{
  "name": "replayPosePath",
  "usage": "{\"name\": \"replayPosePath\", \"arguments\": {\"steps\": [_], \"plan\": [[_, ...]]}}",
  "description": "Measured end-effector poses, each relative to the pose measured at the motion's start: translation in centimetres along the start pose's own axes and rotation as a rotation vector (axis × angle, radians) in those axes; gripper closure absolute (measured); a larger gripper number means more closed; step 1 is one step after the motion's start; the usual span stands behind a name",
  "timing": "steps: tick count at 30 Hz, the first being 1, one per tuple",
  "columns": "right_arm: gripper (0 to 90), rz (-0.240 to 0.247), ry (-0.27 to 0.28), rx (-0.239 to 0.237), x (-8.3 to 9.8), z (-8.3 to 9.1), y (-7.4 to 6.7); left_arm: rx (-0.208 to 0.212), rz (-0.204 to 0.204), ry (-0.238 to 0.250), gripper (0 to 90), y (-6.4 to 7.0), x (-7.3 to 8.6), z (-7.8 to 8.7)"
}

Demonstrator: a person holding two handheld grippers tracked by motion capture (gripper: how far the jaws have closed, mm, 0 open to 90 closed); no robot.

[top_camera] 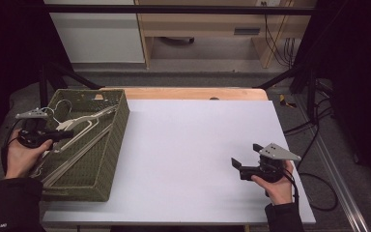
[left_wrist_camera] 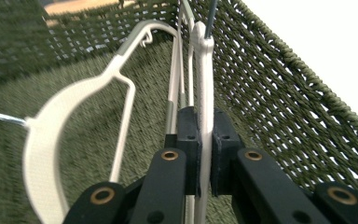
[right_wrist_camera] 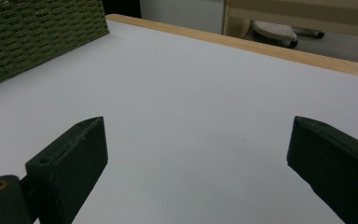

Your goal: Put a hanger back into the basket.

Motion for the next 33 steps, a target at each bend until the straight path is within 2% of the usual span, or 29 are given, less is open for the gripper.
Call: {"name": "replayPosePath", "arguments": {"steps": [2, 4, 9, 13, 16, 19, 22, 29, 30, 33], "plan": [[5.6, 0.001, -0.001, 0.0, 0.0, 0.0, 0.0, 0.018, 0.029, 0.01, 84.3, -0.1, 0.2, -0.2], [5.7, -0.001, 0.002, -0.001, 0.0, 0.0, 0.0, 0.015, 0.051, 0.011, 84.0, -0.3, 0.2, -0.2], [5.9, 0.001, 0.004, -0.002, 0.0, 0.1, 0.0, -0.046, 0.061, 0.018, 83.4, -0.9, 0.2, -0.4], [5.9, 0.001, 0.003, -0.001, 0.0, 0.0, 0.0, -0.124, 0.054, 0.021, 81.8, -1.6, 0.3, -0.5], [5.9, 0.0, 0.001, -0.002, 0.0, 0.0, -0.1, -0.183, 0.054, 0.01, 77.6, -2.4, 0.6, -0.6], [6.0, 0.003, 0.0, -0.002, 0.0, -0.1, -0.1, -0.216, 0.057, 0.012, 72.5, -3.0, 0.9, -0.8], [6.0, 0.005, -0.001, -0.003, 0.0, -0.1, -0.1, -0.24, 0.061, -0.014, 65.5, -3.5, 1.4, -0.9], [6.1, 0.007, -0.002, -0.007, 0.0, -0.1, -0.1, -0.28, 0.092, -0.062, 51.0, -4.6, 2.5, -1.3], [6.1, 0.007, -0.002, -0.006, 0.0, -0.1, -0.1, -0.28, 0.086, -0.065, 49.6, -4.7, 2.6, -1.2], [6.0, 0.007, -0.002, -0.007, 0.0, -0.1, -0.1, -0.28, 0.105, -0.069, 47.0, -4.9, 2.9, -1.1]]}}
Point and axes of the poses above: each handheld gripper's, and its own axes: z roughly backward along the jaws, x roughly out of its underside, y roughly to its right, the point moved 7 cm from there along -z, roughly forward along the jaws, and after that the axes turned 10 degrees about z, right-handed, at the moved point
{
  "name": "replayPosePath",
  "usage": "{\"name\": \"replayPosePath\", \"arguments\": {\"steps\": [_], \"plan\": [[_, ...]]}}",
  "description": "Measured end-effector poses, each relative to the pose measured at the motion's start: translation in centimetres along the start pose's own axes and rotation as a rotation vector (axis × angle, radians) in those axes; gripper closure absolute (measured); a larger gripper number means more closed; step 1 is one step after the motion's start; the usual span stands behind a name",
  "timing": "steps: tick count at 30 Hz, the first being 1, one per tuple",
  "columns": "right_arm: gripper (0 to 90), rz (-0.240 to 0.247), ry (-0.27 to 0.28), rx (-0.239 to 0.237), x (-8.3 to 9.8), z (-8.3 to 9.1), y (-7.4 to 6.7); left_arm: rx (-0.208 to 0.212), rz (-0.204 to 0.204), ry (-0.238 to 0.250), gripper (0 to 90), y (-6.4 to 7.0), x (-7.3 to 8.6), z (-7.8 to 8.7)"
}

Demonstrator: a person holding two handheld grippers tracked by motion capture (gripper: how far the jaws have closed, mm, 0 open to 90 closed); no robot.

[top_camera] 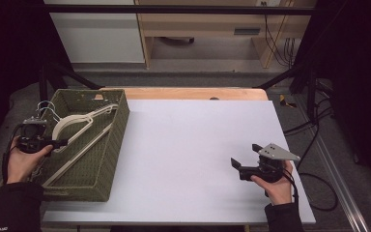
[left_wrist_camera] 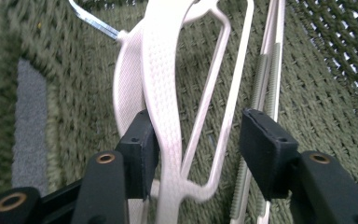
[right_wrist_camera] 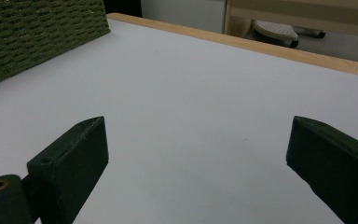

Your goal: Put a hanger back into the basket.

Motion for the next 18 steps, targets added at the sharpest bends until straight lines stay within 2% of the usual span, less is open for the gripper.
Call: {"name": "replayPosePath", "arguments": {"steps": [2, 5, 7, 9, 10, 13, 16, 18], "plan": [[6.1, -0.001, 0.0, 0.001, 0.0, 0.0, 0.0, 0.004, 0.015, -0.013, 45.8, -0.2, 0.3, 0.1], [6.1, -0.003, 0.002, 0.005, 0.0, 0.0, 0.0, -0.005, 0.007, -0.037, 44.1, -0.5, 0.7, 0.2], [6.1, 0.004, 0.002, 0.002, 0.0, 0.0, 0.1, -0.006, 0.028, -0.029, 44.0, -0.7, 0.9, 0.3], [6.1, 0.0, 0.002, 0.002, 0.0, 0.1, 0.0, -0.003, 0.024, -0.039, 44.0, -0.9, 1.1, 0.5], [6.0, -0.005, 0.005, 0.005, -0.1, 0.0, 0.0, -0.005, 0.036, -0.024, 44.2, -0.9, 1.1, 0.6], [6.0, -0.009, 0.006, 0.007, -0.1, 0.1, 0.0, -0.003, 0.027, -0.021, 43.7, -0.7, 1.1, 1.1], [6.0, -0.008, 0.007, 0.007, -0.1, 0.1, 0.1, -0.002, 0.013, 0.004, 42.7, -0.3, 0.9, 2.0], [6.0, -0.01, 0.011, 0.007, -0.1, 0.2, 0.1, 0.022, 0.003, 0.036, 42.8, 0.2, 0.5, 2.8]]}}
Point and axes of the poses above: each handheld gripper's, and its own axes: z roughly backward along the jaws, x roughly out of its underside, y roughly to its right, the point moved 7 cm from there along -z, roughly forward along the jaws, and after that the axes turned 10 degrees about z, right-handed, at the moved point
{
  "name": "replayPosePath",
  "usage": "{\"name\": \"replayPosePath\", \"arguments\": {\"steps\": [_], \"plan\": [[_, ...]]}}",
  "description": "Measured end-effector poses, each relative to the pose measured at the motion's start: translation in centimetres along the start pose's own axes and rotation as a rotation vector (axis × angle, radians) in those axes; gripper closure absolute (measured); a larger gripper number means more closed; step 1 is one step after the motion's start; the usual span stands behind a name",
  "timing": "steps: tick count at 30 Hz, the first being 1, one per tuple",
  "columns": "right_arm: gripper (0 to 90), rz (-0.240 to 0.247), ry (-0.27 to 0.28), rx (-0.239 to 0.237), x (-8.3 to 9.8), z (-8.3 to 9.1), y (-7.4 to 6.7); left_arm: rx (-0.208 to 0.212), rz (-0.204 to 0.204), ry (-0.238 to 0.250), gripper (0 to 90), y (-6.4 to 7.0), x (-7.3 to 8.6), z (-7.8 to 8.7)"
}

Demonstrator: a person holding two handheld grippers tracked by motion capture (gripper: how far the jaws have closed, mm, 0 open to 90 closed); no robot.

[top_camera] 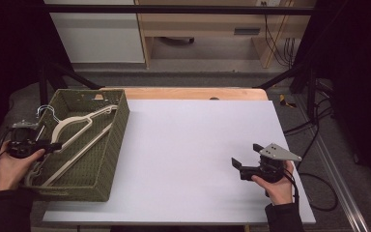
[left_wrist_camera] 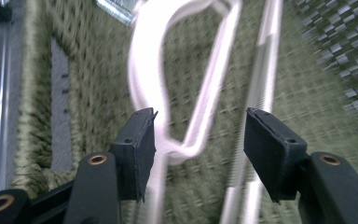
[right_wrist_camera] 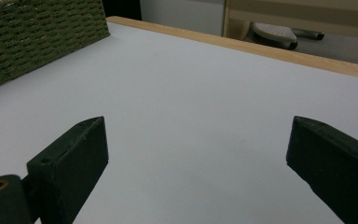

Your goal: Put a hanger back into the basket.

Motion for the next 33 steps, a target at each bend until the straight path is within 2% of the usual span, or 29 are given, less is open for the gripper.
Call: {"name": "replayPosePath", "arguments": {"steps": [4, 7, 9, 12, 17, 18, 21, 22, 23, 25, 28, 33], "plan": [[6.0, -0.001, 0.003, 0.0, 0.0, 0.1, 0.0, 0.032, -0.018, 0.071, 42.1, 1.6, -1.0, 1.8], [5.8, 0.003, 0.012, 0.0, -0.2, 0.3, 0.1, 0.081, -0.044, 0.136, 39.8, 3.4, -1.6, 3.2], [5.7, 0.001, 0.02, 0.0, -0.3, 0.5, 0.1, 0.137, -0.068, 0.206, 37.5, 5.2, -2.2, 4.3], [4.9, -0.003, 0.036, -0.008, -0.5, 0.8, 0.1, 0.198, -0.105, 0.276, 31.6, 7.7, -2.5, 5.4], [4.2, 0.001, 0.055, -0.016, -0.8, 1.2, 0.0, 0.291, -0.147, 0.352, 21.8, 11.4, -2.6, 6.4], [4.2, 0.004, 0.057, -0.015, -0.8, 1.2, 0.0, 0.324, -0.155, 0.37, 20.4, 12.6, -2.5, 6.6], [3.9, 0.011, 0.064, -0.016, -1.0, 1.5, 0.0, 0.363, -0.173, 0.4, 15.1, 14.4, -2.1, 6.9], [3.8, 0.01, 0.066, -0.016, -1.0, 1.5, 0.0, 0.399, -0.181, 0.415, 13.8, 15.5, -1.8, 7.0], [3.8, 0.012, 0.069, -0.016, -1.1, 1.6, 0.0, 0.414, -0.181, 0.422, 11.7, 16.0, -1.7, 7.0], [3.7, 0.011, 0.073, -0.02, -1.1, 1.8, 0.0, 0.422, -0.184, 0.437, 8.8, 17.0, -1.3, 6.7], [3.7, 0.011, 0.077, -0.019, -1.1, 1.9, 0.1, 0.443, -0.185, 0.418, 5.4, 18.7, -0.4, 5.8], [3.7, 0.014, 0.085, -0.025, -1.1, 2.1, 0.2, 0.459, -0.195, 0.413, 4.3, 19.8, 0.7, 4.8]]}}
Point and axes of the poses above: each handheld gripper's, and its own axes: z roughly backward along the jaws, x roughly out of its underside, y roughly to its right, the point moved 7 cm from there along -z, roughly forward along the jaws, and after that the axes turned 10 degrees about z, right-handed, at the moved point
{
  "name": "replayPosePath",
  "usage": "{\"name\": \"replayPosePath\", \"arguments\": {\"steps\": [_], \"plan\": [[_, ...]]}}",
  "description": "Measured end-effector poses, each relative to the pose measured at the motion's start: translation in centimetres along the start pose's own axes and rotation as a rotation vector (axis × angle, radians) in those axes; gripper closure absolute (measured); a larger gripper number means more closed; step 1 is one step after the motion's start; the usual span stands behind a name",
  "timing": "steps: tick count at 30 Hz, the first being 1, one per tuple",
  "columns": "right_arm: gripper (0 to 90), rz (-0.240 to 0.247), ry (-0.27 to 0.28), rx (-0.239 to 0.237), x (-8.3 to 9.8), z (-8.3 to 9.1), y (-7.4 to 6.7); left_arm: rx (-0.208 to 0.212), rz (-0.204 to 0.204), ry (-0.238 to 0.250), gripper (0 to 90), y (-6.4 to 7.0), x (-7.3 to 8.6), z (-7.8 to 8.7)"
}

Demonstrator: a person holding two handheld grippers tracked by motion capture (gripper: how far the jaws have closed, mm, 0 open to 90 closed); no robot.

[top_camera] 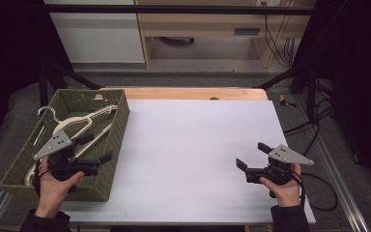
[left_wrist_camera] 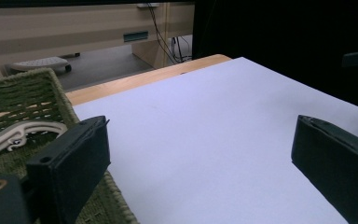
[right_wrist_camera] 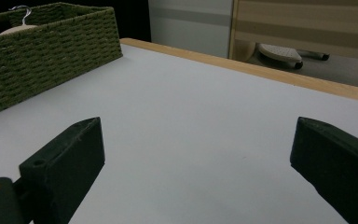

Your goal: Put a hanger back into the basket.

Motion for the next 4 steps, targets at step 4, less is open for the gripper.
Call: {"name": "replayPosePath", "arguments": {"steps": [4], "plan": [[3.6, -0.004, 0.006, -0.003, -0.08, 0.13, -0.02, -0.002, 0.001, -0.01, 4.3, 0.1, 0.86, -0.4]]}}
Point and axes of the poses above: each handheld gripper's, and its own axes: z roughly backward along the jaws, x roughly out of its underside, y roughly to its right, the point moved 7 cm from there along -z, roughly forward along the jaws, and after that the axes turned 10 degrees about z, right-handed, at the moved point
